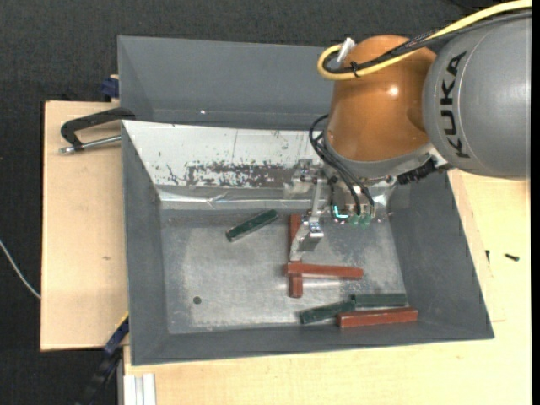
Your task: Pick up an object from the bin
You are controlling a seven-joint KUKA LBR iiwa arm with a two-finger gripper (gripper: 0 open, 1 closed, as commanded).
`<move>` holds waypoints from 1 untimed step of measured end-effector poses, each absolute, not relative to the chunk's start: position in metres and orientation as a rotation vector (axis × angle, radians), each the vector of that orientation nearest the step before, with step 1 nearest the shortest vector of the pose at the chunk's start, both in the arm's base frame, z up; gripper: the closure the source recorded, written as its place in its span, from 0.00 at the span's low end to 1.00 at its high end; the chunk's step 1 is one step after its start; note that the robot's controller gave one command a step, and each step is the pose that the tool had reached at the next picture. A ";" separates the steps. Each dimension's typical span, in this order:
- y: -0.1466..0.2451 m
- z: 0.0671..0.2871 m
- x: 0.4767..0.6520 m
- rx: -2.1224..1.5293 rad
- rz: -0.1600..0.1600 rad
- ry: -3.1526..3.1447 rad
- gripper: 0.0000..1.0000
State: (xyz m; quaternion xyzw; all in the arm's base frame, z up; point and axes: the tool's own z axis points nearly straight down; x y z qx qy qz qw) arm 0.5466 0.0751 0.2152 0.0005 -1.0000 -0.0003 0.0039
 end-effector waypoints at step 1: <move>0.075 0.219 0.548 0.000 -0.002 -3.142 0.00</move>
Offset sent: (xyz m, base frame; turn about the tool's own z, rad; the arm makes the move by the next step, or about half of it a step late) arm -0.0538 -0.0616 -0.0564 -0.0901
